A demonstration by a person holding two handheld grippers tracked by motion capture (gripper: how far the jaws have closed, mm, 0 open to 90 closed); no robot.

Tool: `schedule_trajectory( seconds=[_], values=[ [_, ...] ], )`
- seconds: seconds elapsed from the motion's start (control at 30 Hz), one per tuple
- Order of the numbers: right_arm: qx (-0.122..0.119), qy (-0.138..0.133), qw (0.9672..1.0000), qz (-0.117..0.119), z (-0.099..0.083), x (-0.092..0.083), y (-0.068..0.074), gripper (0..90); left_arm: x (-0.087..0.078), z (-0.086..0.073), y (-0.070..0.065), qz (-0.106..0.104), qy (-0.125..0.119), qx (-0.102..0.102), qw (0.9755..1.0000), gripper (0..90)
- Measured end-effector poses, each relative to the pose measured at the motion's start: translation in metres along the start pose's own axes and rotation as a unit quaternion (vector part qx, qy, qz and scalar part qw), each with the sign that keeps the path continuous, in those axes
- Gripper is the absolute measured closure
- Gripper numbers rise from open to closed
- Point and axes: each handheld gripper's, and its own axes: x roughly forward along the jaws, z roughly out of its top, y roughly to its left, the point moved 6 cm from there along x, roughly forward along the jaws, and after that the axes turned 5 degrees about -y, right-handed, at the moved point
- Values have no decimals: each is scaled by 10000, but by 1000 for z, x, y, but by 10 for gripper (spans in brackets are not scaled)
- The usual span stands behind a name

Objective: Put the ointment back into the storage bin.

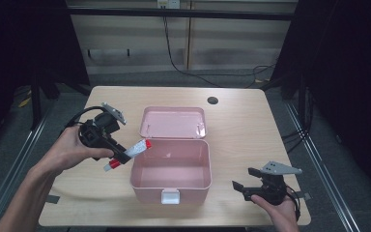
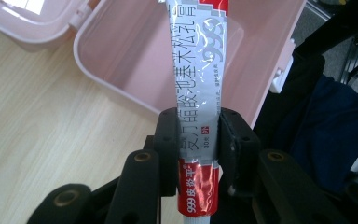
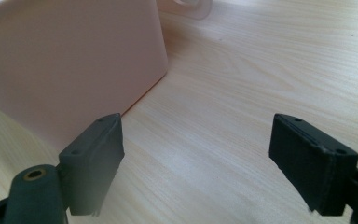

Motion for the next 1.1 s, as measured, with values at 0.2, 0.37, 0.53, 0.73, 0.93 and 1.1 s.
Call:
schedule_trajectory(
  seconds=[0.2,0.37,0.53,0.73,0.93,1.1],
  values=[
    [11,-15,10000,9,0,0,1,171,7,13,-5,-28,-18,127,9999,703],
    [11,-65,10000,8,1,-2,0,171,14,19,-8,-57,28,211,9998,703],
    [-16,-82,10000,15,2,-2,0,170,19,28,-13,-77,-25,273,9996,703],
    [-6,-85,10000,9,2,-2,0,170,26,35,-17,-107,1,349,9993,703],
    [-26,-79,10000,28,2,-2,0,166,35,41,-19,-199,111,521,9984,703],
    [-32,-76,10000,37,2,-2,0,164,43,42,-21,-215,151,515,9983,703]
  ],
)
